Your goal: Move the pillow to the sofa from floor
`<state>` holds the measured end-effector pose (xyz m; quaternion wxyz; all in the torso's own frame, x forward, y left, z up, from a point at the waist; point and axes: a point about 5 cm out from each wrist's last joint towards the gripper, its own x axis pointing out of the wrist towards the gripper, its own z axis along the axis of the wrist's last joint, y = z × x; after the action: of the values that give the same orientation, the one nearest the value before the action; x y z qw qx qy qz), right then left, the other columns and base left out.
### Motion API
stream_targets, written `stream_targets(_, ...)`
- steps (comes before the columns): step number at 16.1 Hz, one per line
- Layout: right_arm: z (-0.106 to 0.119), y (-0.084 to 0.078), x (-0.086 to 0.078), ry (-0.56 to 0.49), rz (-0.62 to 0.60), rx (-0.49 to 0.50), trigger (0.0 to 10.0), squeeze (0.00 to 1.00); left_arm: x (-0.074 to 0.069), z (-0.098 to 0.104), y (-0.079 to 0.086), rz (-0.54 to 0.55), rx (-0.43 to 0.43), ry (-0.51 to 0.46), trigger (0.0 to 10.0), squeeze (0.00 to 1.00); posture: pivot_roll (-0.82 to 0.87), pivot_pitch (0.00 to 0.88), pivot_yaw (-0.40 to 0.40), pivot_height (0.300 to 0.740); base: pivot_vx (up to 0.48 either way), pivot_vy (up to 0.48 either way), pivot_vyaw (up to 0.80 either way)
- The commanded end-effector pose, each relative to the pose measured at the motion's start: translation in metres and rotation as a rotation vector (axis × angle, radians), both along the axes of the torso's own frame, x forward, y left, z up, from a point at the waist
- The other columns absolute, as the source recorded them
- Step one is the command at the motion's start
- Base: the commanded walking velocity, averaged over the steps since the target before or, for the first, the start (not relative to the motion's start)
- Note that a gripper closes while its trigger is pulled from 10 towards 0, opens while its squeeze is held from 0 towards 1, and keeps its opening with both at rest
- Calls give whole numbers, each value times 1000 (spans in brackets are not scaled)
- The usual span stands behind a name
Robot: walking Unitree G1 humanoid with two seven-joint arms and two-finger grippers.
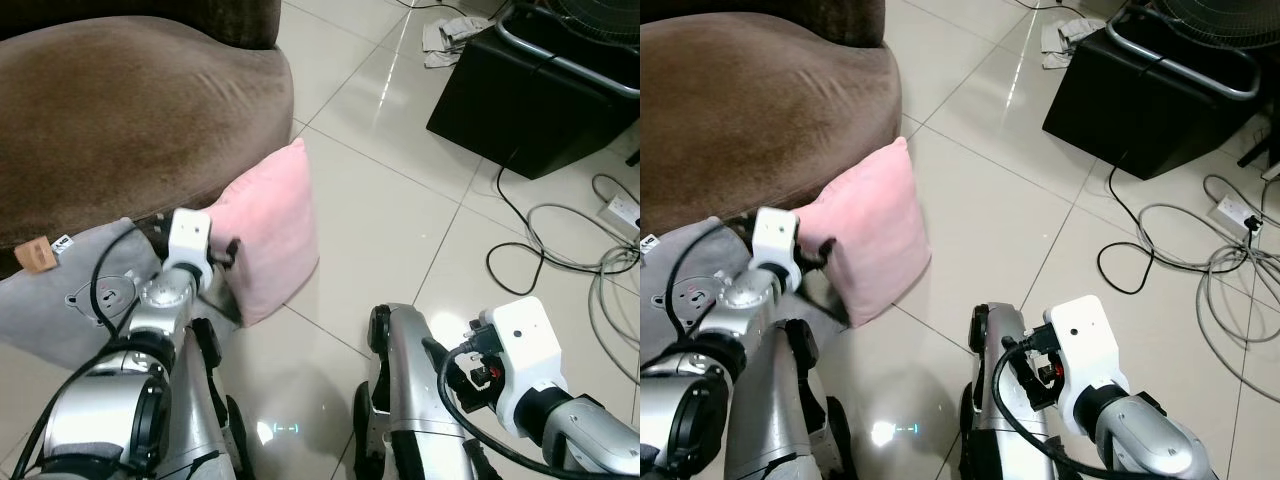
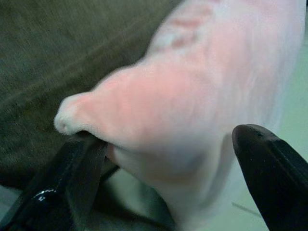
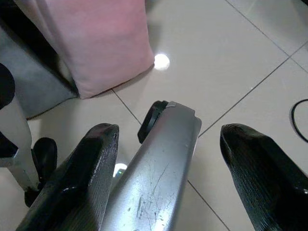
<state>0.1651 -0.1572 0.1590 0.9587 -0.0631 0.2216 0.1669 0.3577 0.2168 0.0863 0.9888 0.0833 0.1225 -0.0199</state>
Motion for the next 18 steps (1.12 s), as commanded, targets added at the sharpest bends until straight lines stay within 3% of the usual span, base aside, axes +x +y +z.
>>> stream_targets(1, 3, -3, -5, -7, -5, 2, 10000, 0, -1, -1, 2, 27, -24, -4, 10000, 0, -268, 235, -109, 468, 0, 0, 0)
stream_targets(4, 8, 0, -7, -28, 15, 27, 10000, 0, 0, 3, 8, 83, -30, -28, 10000, 0, -271, 229, -116, 468, 0, 0, 0)
stream_targets(6, 10, 3, -8, -44, 35, 49, 10000, 0, -1, 3, 16, 131, -33, -21, 0, 0, -274, 225, -120, 468, 0, 0, 0)
stream_targets(18, 13, 3, -12, -85, 77, 47, 10000, 0, -4, -1, 16, 121, -82, -13, 0, 0, -288, 218, -120, 468, 0, 0, 0)
